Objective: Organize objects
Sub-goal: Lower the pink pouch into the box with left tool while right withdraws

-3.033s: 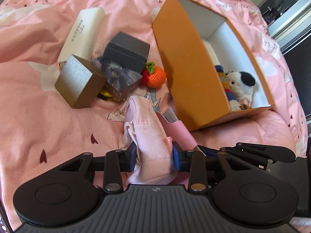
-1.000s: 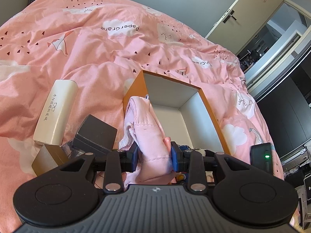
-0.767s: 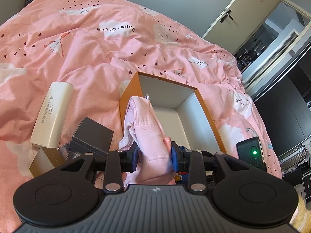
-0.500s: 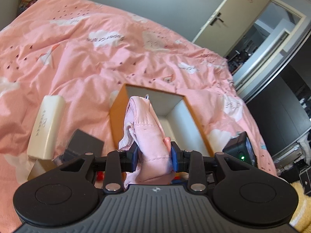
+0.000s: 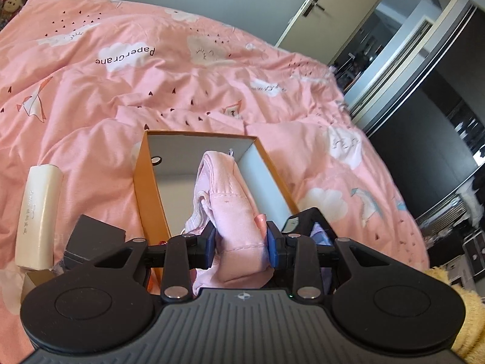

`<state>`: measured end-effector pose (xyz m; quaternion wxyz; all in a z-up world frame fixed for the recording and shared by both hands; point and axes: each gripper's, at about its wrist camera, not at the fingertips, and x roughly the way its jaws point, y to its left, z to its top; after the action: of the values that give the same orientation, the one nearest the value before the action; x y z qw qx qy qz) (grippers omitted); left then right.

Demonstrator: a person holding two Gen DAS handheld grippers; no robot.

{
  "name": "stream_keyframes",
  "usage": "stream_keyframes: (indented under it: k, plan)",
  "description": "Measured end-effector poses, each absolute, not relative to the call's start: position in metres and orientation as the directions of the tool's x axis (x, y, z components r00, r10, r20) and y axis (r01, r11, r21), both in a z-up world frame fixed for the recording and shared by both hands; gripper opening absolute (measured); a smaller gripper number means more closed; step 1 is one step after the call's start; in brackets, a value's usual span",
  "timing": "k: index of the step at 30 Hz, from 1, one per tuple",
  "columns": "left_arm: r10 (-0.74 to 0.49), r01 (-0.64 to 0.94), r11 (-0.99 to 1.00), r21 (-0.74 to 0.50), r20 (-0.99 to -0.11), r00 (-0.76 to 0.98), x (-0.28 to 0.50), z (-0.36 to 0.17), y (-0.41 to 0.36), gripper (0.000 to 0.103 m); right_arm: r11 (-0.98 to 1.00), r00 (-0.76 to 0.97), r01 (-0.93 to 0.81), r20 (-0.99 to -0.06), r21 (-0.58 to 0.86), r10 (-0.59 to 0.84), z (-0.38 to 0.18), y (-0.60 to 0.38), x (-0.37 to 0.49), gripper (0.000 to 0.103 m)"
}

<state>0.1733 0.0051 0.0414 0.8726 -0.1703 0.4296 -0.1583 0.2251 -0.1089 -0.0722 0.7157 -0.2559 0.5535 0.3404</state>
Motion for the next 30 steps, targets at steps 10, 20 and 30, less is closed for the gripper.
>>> stream_keyframes:
  k: [10,20,30]
  plan:
    - [-0.266,0.225,0.96,-0.168,-0.801,0.536,0.181,0.034,-0.051,0.037,0.794,0.291,-0.604,-0.912,0.059,0.289,-0.014,-0.189,0.234,0.001]
    - [-0.085,0.331,0.943,0.028,-0.942,0.323,0.187,-0.03,-0.113,0.037,0.833,0.302,-0.534,-0.887,0.148,0.351,-0.004,-0.222,0.232,0.005]
    - [-0.168,0.297,0.95,-0.092,-0.956,0.242,0.19,-0.053,-0.106,0.054,0.831,0.247,-0.504,-0.882,0.236,0.401,-0.028,-0.217,0.239,0.006]
